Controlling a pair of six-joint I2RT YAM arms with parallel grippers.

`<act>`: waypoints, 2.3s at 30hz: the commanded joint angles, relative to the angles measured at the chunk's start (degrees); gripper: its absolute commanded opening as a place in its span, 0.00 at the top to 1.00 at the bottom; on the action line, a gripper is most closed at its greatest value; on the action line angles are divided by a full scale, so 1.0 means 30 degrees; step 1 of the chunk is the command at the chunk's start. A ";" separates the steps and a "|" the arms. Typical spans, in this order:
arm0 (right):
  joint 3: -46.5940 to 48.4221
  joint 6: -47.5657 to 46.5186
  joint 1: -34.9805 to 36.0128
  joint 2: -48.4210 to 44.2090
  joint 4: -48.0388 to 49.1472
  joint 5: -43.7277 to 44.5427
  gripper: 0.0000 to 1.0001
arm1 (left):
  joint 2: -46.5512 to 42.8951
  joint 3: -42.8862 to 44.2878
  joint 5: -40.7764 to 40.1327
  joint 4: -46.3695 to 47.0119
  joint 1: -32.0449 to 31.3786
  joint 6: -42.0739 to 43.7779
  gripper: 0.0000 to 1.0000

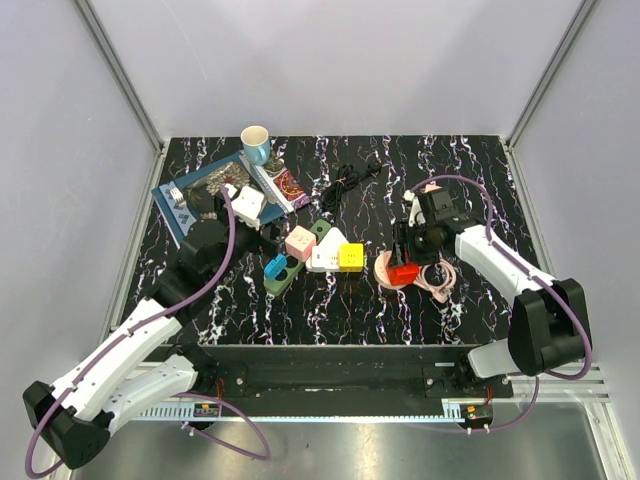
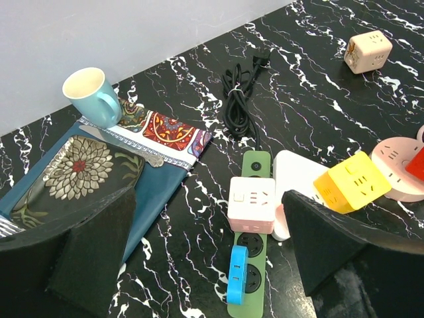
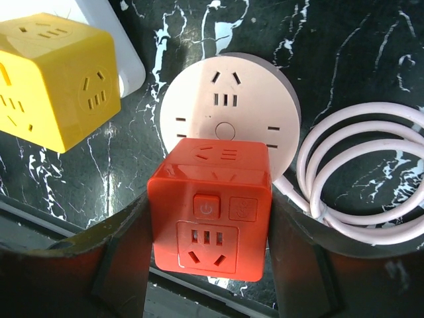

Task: Insert the plug

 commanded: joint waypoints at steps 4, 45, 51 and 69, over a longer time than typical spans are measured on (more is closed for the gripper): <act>0.1245 -0.2492 0.1323 0.1039 -0.0245 -0.0618 1.00 | -0.0616 -0.0128 -0.0723 0.1096 0.0094 0.0505 0.01; -0.0079 -0.8942 0.2993 0.1538 -0.1179 0.1021 0.38 | -0.1613 -0.0421 -0.1016 0.1155 0.0094 0.1120 0.01; 0.3819 -0.7888 0.3023 0.1275 -0.3114 0.0318 0.05 | -0.1437 -0.0392 -0.1016 0.1213 0.0094 0.1091 0.01; 0.7924 -0.5250 0.5600 0.5081 -0.8506 0.4969 0.07 | -0.1114 -0.0334 -0.1104 0.1126 0.0094 0.1237 0.01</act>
